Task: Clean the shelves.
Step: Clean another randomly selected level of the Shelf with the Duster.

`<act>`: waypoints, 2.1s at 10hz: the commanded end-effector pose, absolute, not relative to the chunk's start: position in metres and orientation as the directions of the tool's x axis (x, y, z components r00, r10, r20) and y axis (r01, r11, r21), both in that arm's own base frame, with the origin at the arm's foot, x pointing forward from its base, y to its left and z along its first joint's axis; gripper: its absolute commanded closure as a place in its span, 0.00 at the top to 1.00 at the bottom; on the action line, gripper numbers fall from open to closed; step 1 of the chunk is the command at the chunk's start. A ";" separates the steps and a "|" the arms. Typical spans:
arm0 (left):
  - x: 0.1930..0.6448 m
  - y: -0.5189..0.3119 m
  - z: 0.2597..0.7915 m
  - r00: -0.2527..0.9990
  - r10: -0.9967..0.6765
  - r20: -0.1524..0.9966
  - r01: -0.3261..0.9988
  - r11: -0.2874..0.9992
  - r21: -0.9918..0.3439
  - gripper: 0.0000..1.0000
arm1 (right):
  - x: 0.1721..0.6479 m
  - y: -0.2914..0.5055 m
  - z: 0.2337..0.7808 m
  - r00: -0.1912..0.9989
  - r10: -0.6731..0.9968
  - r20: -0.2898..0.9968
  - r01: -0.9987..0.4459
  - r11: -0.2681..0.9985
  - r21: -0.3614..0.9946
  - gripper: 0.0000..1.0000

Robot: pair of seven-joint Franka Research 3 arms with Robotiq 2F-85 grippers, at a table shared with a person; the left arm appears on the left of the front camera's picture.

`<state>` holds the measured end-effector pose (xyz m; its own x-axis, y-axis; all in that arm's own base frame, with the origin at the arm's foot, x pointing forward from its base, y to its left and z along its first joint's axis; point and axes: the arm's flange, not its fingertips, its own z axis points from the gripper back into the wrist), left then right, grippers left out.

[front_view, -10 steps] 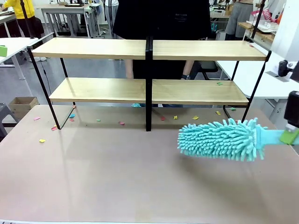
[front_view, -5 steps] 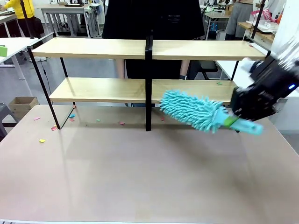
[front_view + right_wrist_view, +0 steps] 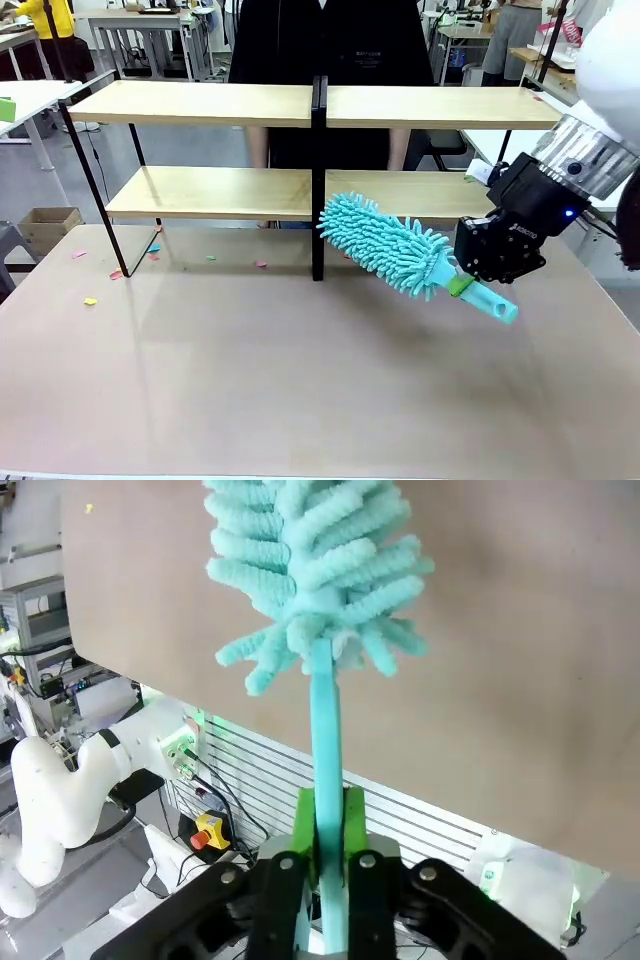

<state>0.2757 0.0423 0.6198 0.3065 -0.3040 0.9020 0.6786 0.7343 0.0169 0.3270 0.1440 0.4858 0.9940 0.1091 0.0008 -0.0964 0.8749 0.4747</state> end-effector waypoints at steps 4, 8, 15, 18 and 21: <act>0.275 0.041 0.619 0.313 -0.307 0.899 0.672 0.741 0.019 1.00 | 0.297 0.065 0.519 0.966 0.227 -0.125 -0.146 0.875 0.461 0.12; 0.275 0.041 0.619 0.313 -0.307 0.899 0.672 0.741 0.019 1.00 | 0.322 0.115 0.482 0.965 0.256 -0.057 -0.197 0.850 0.489 0.12; 0.275 0.041 0.619 0.313 -0.307 0.899 0.672 0.741 0.019 1.00 | 0.355 0.156 0.441 0.989 0.140 0.051 -0.147 0.856 0.496 0.12; 0.275 0.041 0.619 0.313 -0.307 0.899 0.672 0.741 0.019 1.00 | 0.365 0.158 0.430 0.990 0.141 0.009 -0.123 0.832 0.541 0.12; 0.275 0.041 0.619 0.313 -0.307 0.899 0.672 0.741 0.019 1.00 | 0.303 0.019 0.495 0.983 0.150 -0.104 -0.054 0.782 0.621 0.12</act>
